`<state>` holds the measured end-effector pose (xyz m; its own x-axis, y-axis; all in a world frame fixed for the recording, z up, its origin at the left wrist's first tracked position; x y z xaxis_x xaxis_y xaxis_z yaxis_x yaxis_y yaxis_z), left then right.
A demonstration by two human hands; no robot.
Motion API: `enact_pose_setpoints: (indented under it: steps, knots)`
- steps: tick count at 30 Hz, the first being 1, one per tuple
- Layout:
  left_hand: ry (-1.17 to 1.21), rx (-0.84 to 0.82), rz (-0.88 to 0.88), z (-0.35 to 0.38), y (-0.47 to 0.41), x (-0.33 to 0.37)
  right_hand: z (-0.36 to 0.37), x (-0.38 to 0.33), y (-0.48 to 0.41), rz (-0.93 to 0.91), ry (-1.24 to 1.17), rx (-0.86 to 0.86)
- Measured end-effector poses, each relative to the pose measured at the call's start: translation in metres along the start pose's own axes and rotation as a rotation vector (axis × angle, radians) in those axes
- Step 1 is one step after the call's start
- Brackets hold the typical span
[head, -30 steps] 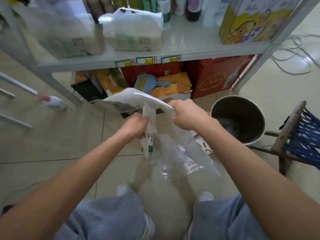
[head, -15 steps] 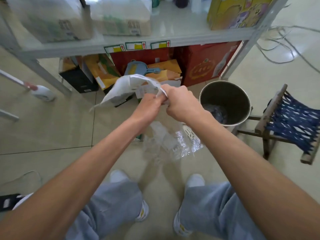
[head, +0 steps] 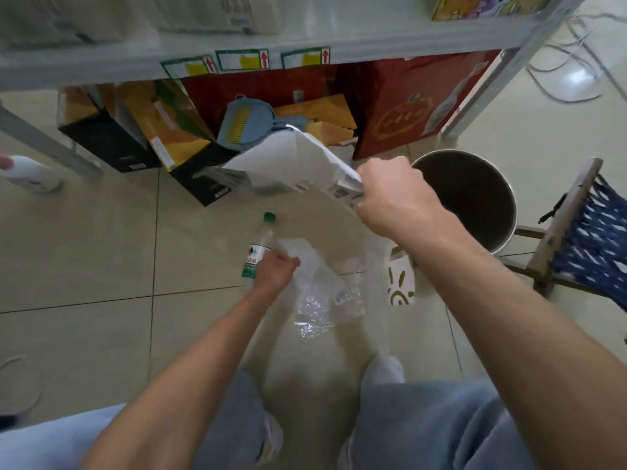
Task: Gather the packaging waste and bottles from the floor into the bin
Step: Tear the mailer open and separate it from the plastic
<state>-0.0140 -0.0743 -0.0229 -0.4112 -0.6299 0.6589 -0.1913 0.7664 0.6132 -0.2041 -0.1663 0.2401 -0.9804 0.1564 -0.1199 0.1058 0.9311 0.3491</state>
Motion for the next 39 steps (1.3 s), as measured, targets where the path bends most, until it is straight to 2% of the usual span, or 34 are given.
enact_pose_setpoints:
  steps: [2,5,11,19,24,27,33,36,39]
  knots:
    - [-0.25,0.004,-0.038,0.03,-0.018,-0.036,0.009,-0.003,-0.006,-0.011,0.036,-0.032]
    - [-0.428,0.021,-0.121,0.072,-0.032,-0.066,0.022,-0.006,-0.008,-0.045,0.078,-0.11]
    - [-0.459,0.064,-0.173,0.107,-0.056,-0.076,0.03,-0.002,-0.019,-0.07,0.147,-0.216]
    - [-0.483,-0.068,-0.004,0.052,-0.066,-0.06,0.016,0.005,-0.028,-0.032,0.144,-0.187]
    - [-0.367,-0.146,0.048,-0.013,-0.036,-0.003,-0.006,-0.006,-0.022,-0.034,0.078,-0.182]
    - [-0.167,-0.123,0.063,-0.051,-0.005,0.057,-0.016,-0.013,-0.013,-0.04,0.02,-0.22]
    - [0.179,-0.262,0.393,-0.082,0.096,0.193,-0.025,-0.038,0.033,-0.164,-0.057,-0.306]
    - [0.284,-0.227,0.502,-0.088,0.139,0.206,-0.021,-0.055,0.064,-0.271,-0.125,-0.328]
    - [0.414,-0.171,0.507,-0.087,0.16,0.201,-0.023,-0.061,0.087,-0.318,-0.235,-0.336]
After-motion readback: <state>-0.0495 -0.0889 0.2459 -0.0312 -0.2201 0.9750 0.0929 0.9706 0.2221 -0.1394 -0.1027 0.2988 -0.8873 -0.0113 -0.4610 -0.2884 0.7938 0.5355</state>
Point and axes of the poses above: each hand's wrist, its own y-axis away from the middle knuckle, its own z-axis out of the palm, x = y × z, the point moved 9 cm from there along -y, towards the middle knuckle, and after that the axes turned 9 degrees about z, right-handed, at the moved point
